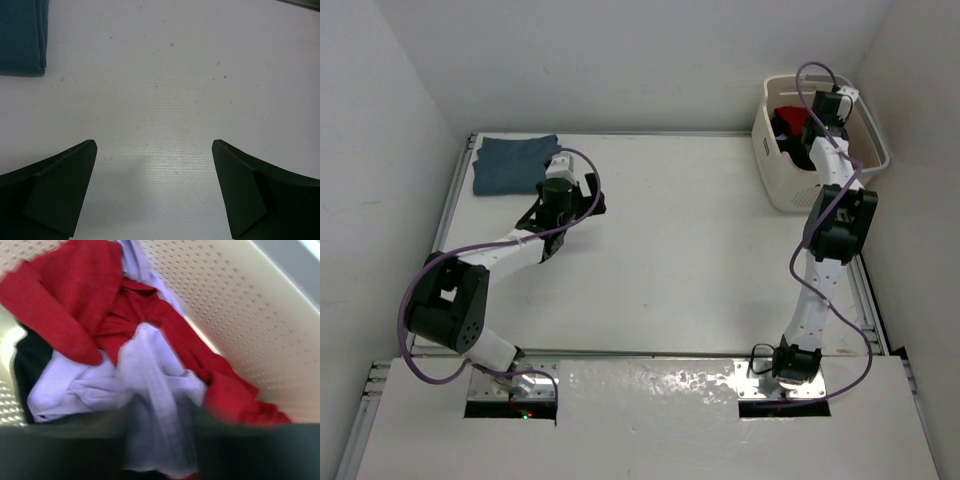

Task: Fold and stack the t-shirts
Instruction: Grab crumpled tshirt from bin with the right arm, then move the tshirt to the center of the board, then flatten out the tshirt

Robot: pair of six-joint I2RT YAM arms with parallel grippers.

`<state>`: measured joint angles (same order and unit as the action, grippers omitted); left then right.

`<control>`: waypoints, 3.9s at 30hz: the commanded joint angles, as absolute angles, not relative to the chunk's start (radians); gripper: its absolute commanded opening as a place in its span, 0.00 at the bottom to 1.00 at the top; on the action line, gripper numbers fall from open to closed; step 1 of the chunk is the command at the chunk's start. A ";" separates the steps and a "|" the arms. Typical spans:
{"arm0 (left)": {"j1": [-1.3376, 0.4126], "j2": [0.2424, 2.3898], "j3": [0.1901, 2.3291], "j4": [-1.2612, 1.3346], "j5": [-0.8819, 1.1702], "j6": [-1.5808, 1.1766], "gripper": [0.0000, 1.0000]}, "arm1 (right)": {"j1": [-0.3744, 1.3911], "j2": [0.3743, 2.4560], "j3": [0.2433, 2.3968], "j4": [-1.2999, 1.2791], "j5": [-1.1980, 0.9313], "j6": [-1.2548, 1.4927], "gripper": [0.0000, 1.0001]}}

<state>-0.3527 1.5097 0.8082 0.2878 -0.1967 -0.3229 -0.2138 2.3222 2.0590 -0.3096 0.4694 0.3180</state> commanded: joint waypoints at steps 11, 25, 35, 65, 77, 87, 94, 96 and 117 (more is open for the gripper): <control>-0.353 1.500 0.848 0.314 -0.179 -0.321 1.00 | -0.213 2.114 2.071 -0.134 0.367 0.308 0.00; -0.353 1.437 0.813 0.354 -0.156 -0.339 1.00 | -0.203 1.954 2.354 0.254 -0.289 0.484 0.00; -0.353 1.373 0.782 0.353 -0.167 -0.385 1.00 | 0.133 1.636 2.159 0.453 -0.509 0.422 0.00; -0.360 1.100 0.527 0.026 0.045 -0.520 1.00 | 0.149 1.551 1.006 0.074 -0.190 0.180 0.99; -0.549 1.201 0.440 0.063 0.281 -0.591 0.88 | 0.178 1.733 1.114 0.057 -0.146 0.181 0.99; -0.566 1.437 0.641 0.092 0.138 -0.519 0.71 | 0.178 1.825 1.147 0.083 -0.086 0.184 0.99; -0.566 1.661 0.882 0.040 0.046 -0.426 0.66 | 0.178 1.825 1.129 0.146 -0.086 0.259 0.99; -0.566 1.703 0.916 0.038 0.035 -0.411 0.61 | 0.176 1.833 1.131 0.156 -0.095 0.270 0.99; -0.543 1.675 1.014 0.098 -0.173 -0.350 0.00 | 0.178 1.663 0.862 0.074 -0.261 0.353 0.99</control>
<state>-0.5575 1.7805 1.0077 0.0204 -0.0612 -0.3672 0.1776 1.7237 0.8913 0.0383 -0.2237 0.3157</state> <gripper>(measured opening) 0.010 0.993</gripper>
